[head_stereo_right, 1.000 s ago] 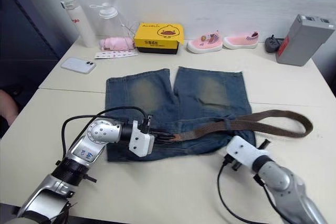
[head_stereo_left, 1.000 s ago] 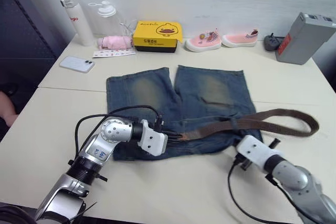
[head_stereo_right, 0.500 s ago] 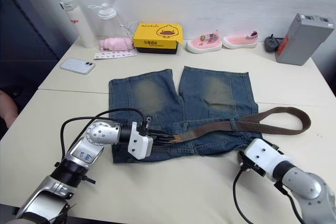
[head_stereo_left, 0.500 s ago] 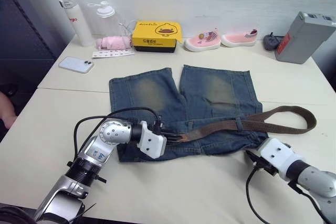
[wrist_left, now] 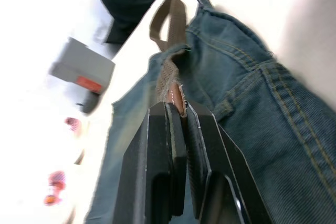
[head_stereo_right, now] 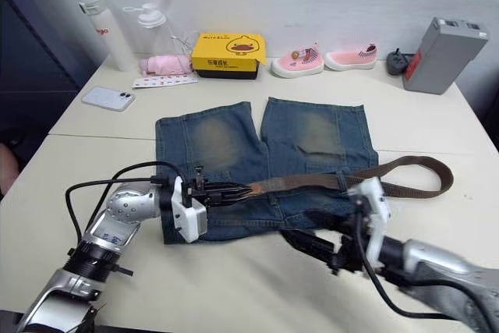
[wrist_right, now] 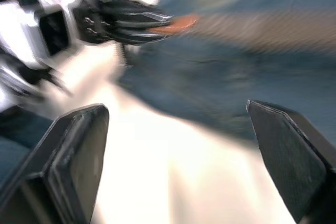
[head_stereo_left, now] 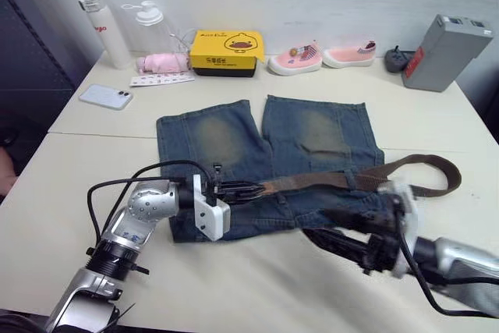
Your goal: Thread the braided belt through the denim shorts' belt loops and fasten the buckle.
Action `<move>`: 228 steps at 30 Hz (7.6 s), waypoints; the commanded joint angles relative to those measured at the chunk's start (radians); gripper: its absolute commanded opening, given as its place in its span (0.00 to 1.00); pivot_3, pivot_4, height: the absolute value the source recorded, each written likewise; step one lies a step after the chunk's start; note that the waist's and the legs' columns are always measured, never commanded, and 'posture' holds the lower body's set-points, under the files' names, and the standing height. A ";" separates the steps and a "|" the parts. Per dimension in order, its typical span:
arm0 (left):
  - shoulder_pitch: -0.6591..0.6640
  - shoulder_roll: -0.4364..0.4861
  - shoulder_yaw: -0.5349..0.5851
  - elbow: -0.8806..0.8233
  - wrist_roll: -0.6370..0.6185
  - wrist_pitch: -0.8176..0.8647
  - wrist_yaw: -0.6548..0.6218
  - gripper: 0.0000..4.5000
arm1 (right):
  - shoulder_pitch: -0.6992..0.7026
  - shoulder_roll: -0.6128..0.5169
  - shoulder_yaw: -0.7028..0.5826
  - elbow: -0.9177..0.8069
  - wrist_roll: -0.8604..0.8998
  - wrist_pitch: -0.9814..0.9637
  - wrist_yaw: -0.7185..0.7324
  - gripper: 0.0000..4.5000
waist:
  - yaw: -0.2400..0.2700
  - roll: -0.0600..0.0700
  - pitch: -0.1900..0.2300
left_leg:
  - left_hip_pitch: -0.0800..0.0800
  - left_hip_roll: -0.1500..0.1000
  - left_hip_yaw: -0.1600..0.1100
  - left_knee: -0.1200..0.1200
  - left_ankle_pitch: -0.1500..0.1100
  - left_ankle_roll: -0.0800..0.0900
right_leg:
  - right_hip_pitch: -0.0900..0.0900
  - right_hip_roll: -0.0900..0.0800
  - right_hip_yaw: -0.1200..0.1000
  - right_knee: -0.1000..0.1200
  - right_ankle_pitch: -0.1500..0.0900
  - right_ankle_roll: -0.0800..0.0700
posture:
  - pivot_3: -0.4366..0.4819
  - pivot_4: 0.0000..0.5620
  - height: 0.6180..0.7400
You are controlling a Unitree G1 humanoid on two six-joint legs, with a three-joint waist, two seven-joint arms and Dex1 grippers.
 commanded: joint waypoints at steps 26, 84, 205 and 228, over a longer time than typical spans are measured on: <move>0.030 0.033 -0.034 -0.058 -0.007 0.050 0.026 0.10 | -0.194 0.459 0.131 0.214 0.108 -0.301 -0.514 0.00 | -0.023 0.006 -0.001 | 0.000 0.000 0.000 -0.002 0.000 0.000 | -0.008 -0.001 0.002 0.011 0.000 0.000 | 0.48 0.27 0.53; 0.300 0.093 0.211 -0.462 -0.451 0.973 -0.049 0.86 | -0.071 0.564 0.259 0.161 -1.161 -0.445 0.163 0.00 | -0.024 0.009 -0.002 | 0.000 0.003 0.004 -0.004 -0.002 -0.003 | -0.018 0.001 0.011 0.014 0.000 0.000 | 0.48 0.27 0.53; 0.138 0.108 -0.046 -0.034 0.114 0.022 0.098 0.00 | -0.064 -0.113 0.077 0.363 -1.877 -0.215 0.571 0.01 | 0.006 0.003 -0.005 | 0.000 -0.001 0.010 -0.001 -0.004 -0.001 | -0.012 -0.003 0.005 0.008 0.000 0.000 | 0.48 0.27 0.53; 0.151 0.166 0.049 -0.036 0.146 -0.182 0.213 0.00 | -0.360 0.308 -0.373 0.131 -0.534 0.825 0.465 0.98 | -0.022 0.004 -0.001 | 0.001 0.004 -0.001 -0.001 -0.004 -0.002 | -0.002 -0.001 -0.004 0.001 0.000 -0.001 | 0.48 0.27 0.53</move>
